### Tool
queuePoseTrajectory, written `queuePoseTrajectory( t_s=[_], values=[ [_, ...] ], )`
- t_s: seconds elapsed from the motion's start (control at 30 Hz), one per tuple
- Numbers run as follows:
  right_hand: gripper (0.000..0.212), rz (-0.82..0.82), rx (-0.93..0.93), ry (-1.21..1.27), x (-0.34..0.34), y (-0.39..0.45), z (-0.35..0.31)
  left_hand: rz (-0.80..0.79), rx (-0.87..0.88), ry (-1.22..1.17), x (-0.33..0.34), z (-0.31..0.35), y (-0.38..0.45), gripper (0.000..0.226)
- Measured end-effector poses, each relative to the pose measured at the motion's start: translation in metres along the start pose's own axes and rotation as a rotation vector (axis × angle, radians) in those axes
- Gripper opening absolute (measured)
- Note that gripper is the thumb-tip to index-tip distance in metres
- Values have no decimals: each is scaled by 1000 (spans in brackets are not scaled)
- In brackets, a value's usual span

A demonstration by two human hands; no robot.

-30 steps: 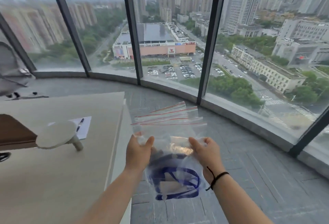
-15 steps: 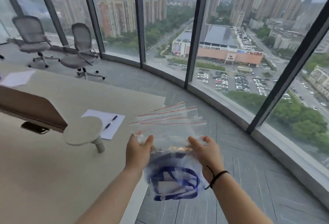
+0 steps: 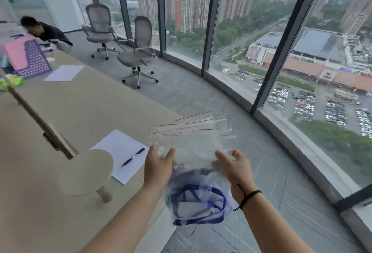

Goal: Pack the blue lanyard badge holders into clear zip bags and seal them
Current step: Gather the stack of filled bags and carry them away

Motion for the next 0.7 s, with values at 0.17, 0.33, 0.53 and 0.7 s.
queuePoseTrajectory(
  t_s=[0.17, 0.33, 0.53, 0.7],
  values=[
    [29, -160, -23, 2, 6, 109, -29, 163, 29, 43, 53, 12, 55, 43],
    [37, -287, -27, -14, -4, 202, -74, 311, 39, 45, 117, 42, 95, 38],
    [36, -419, -48, -89, 7, 313, -112, 438, 49, 25, 171, 55, 154, 28],
    [56, -490, -50, -142, 33, 402, -130, 547, 83, 33, 203, 53, 225, 29]
  ],
)
Point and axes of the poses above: each hand's wrist, its own y-axis towards the middle knuckle, its own x-axis out of the palm, z = x × y, the point moved 10 cm from there along y, towards the middle knuckle, and after that the axes turned 13 degrees about -y, right-handed, at the moved point
